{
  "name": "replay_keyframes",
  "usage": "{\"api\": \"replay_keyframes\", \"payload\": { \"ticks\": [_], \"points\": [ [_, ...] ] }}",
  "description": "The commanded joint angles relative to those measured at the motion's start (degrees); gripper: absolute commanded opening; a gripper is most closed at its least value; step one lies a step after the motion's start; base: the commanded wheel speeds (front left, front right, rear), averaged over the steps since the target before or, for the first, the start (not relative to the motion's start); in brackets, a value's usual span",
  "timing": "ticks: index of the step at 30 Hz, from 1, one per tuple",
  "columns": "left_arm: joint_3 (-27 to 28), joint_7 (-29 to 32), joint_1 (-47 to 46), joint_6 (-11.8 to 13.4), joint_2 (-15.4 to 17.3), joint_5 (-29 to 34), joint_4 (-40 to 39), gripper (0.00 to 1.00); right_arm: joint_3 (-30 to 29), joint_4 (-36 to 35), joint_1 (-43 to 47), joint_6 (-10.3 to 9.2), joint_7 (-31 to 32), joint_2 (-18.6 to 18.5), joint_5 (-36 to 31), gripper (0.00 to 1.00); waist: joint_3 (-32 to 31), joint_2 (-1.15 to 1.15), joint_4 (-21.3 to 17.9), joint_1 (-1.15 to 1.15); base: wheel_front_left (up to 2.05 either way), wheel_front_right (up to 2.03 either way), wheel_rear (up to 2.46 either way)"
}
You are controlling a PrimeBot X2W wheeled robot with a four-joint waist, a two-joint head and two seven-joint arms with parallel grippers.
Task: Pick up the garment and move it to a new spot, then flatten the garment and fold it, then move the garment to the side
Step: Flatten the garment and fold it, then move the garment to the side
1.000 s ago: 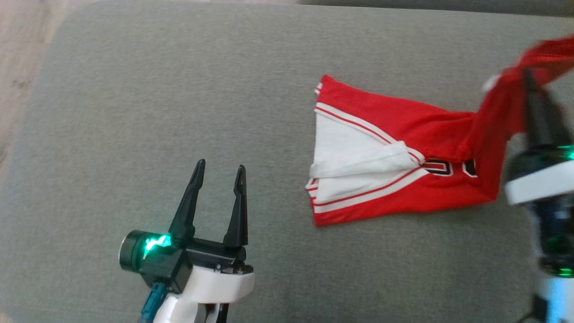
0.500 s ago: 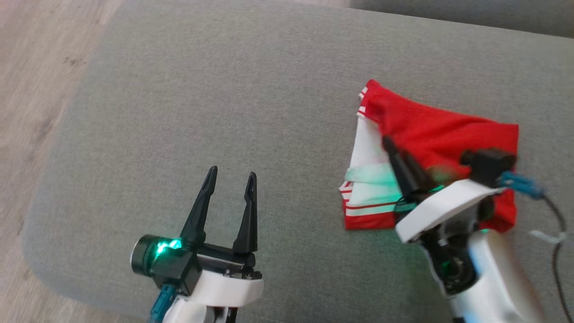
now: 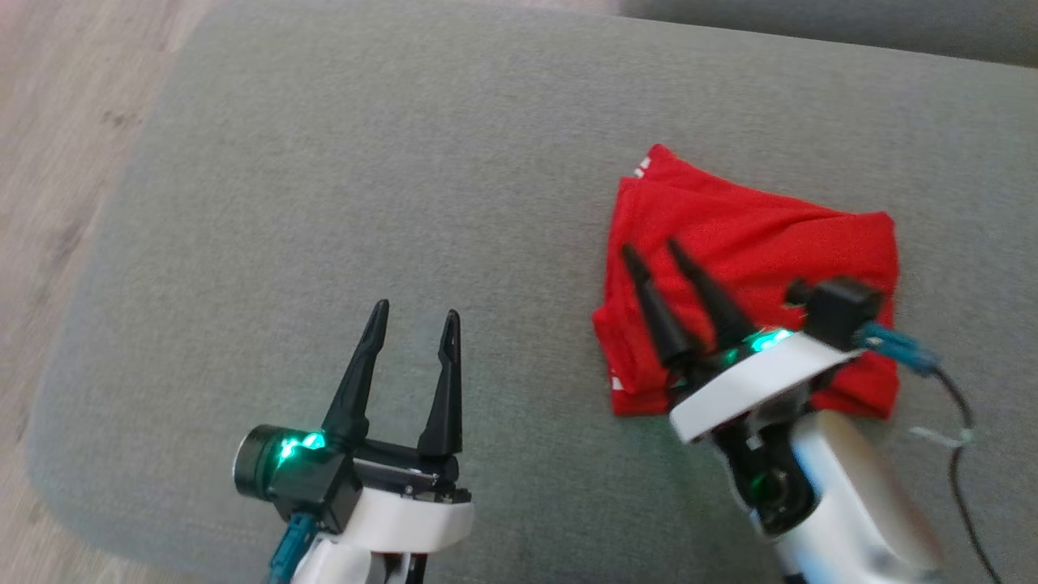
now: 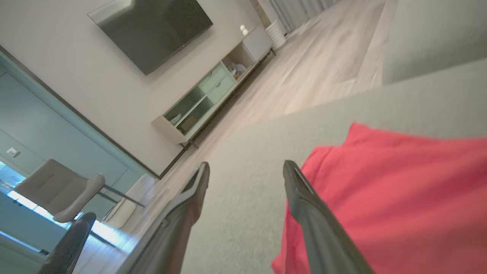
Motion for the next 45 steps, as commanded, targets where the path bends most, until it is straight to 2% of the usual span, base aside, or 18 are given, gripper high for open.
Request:
{"api": "replay_keyframes", "payload": {
  "ticks": [1,4,7,11,15,19,26,33,45],
  "points": [
    [2.2,-0.3,-0.1,0.4,-0.2,0.0,-1.9,1.00,-0.3,-3.3,-1.1,-0.04,-1.4,0.6,-2.3,1.00,-0.5,0.00,-1.0,0.00,0.00,0.00,0.00],
    [3.2,-0.3,0.2,0.5,-0.2,0.6,-2.2,1.00,-4.4,-6.8,0.8,-0.04,-4.3,-1.7,-8.0,1.00,-1.2,0.00,-2.3,0.00,0.00,0.00,0.00],
    [4.4,-0.3,0.9,0.7,-0.2,0.8,-2.3,1.00,-10.3,-8.6,3.9,-0.04,-7.6,-4.1,-9.9,1.00,-2.2,0.00,-3.6,0.00,0.00,0.00,0.00],
    [6.0,-0.3,2.3,0.7,-0.2,1.1,-2.3,1.00,-16.7,-7.9,8.1,-0.04,-11.2,-7.1,-11.6,1.00,-4.1,0.00,-5.1,0.00,0.00,0.00,0.00],
    [7.6,-0.3,4.3,0.7,-0.2,1.4,-2.1,1.00,-20.0,-5.7,12.6,-0.04,-14.2,-8.6,-12.7,1.00,-6.7,0.00,-6.3,0.00,0.00,0.00,0.00],
    [9.1,-0.3,7.0,0.5,-0.2,1.2,-1.9,1.00,-19.3,-3.7,17.1,-0.04,-15.8,-10.3,-16.3,1.00,-9.6,0.00,-7.3,0.00,0.00,0.00,0.00],
    [11.0,-0.3,11.5,0.3,-0.2,2.5,-1.3,1.00,-18.5,-4.3,22.0,-0.04,-16.0,-8.2,-19.4,1.00,-12.5,0.00,-8.9,0.00,0.00,0.00,0.00],
    [11.8,-0.3,12.9,-0.3,-0.2,3.3,-1.1,1.00,-18.8,-4.8,23.5,-0.04,-16.0,-6.3,-21.0,1.00,-13.3,0.00,-9.1,0.00,0.00,0.00,0.00],
    [11.6,-0.3,13.1,-0.2,-0.2,3.5,-0.2,1.00,-18.6,-5.4,23.9,-0.04,-16.1,-6.2,-22.1,1.00,-12.8,0.00,-9.0,0.00,0.00,0.00,0.00]
  ]
}}
